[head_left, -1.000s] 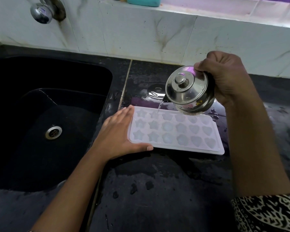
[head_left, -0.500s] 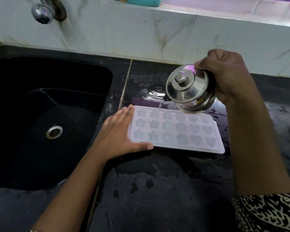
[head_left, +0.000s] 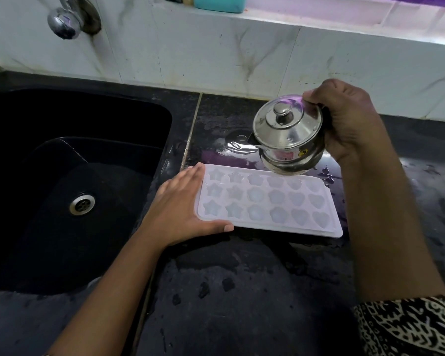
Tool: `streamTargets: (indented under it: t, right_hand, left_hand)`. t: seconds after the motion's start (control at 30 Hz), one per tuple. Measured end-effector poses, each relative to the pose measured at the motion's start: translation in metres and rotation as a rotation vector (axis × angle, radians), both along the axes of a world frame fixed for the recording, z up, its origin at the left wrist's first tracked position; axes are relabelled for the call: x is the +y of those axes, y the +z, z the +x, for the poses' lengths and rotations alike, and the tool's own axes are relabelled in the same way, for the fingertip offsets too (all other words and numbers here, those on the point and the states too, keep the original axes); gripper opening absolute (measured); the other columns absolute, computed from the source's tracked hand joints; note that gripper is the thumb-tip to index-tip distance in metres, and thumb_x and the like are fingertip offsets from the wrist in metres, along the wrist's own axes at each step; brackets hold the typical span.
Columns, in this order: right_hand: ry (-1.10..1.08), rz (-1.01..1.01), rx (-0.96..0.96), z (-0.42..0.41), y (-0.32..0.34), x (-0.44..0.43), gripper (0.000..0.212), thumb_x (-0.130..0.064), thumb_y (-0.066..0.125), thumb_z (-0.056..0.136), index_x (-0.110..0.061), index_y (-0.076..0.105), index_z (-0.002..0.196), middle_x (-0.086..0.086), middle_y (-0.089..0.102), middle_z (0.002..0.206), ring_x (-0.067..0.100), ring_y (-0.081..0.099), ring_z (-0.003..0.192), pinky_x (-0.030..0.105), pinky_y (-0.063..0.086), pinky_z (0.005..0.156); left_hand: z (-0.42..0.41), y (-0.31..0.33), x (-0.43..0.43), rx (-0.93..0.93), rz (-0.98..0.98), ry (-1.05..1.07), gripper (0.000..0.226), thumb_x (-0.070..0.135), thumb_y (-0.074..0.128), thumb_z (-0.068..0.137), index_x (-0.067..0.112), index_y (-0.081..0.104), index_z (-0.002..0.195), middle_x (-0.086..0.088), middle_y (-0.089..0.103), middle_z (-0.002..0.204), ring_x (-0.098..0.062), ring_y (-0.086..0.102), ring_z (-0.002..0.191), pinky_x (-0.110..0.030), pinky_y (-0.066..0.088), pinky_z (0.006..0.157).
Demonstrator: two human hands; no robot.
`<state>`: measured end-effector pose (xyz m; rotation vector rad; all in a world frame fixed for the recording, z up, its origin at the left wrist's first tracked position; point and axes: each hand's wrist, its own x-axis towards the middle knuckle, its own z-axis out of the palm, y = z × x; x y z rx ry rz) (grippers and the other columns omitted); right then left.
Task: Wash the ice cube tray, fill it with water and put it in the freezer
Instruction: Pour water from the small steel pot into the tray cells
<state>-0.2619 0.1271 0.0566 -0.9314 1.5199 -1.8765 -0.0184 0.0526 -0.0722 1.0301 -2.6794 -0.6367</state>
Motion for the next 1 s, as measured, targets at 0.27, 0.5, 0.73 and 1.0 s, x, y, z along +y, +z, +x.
streamTargets:
  t: [0.27,0.5,0.73,1.0]
  right_hand:
    - [-0.111,-0.088,-0.152,0.004,0.0,0.019,0.035,-0.001,0.06,0.076,-0.018,0.05,0.047,-0.007,0.048,0.047,0.006,0.045,0.045,0.015,0.04,0.047]
    - [-0.218,-0.059,-0.149,0.005,-0.013,0.051,0.037,0.0,0.061,0.074,-0.019,0.048,0.045,-0.007,0.048,0.046,0.006,0.045,0.045,0.015,0.041,0.047]
    - [-0.297,0.046,-0.035,0.007,-0.014,0.062,0.035,-0.002,0.064,0.075,-0.016,0.04,0.054,-0.003,0.042,0.048,0.01,0.037,0.048,0.021,0.037,0.047]
    - [-0.305,0.109,0.107,0.008,-0.01,0.057,0.039,-0.01,0.067,0.075,-0.023,0.039,0.05,-0.01,0.042,0.045,0.003,0.039,0.044,0.015,0.037,0.043]
  left_hand:
    - [-0.001,0.001,-0.001,-0.009,-0.015,-0.007,0.137,0.1,0.037,0.046,0.025,0.003,0.156,0.009,0.008,0.163,-0.009,0.006,0.149,-0.037,0.007,0.119]
    - [-0.003,0.004,0.0,-0.053,-0.026,-0.011,0.138,0.101,0.034,0.047,0.02,0.006,0.156,0.004,0.012,0.163,-0.014,0.012,0.149,-0.042,0.013,0.12]
    - [-0.004,0.01,0.0,-0.068,-0.025,-0.025,0.135,0.099,0.035,0.05,0.02,0.008,0.156,0.003,0.015,0.163,-0.013,0.014,0.148,-0.041,0.012,0.12]
    - [-0.006,0.007,-0.001,-0.067,-0.024,-0.024,0.136,0.1,0.035,0.049,0.02,0.008,0.156,0.004,0.015,0.163,-0.012,0.013,0.149,-0.04,0.011,0.121]
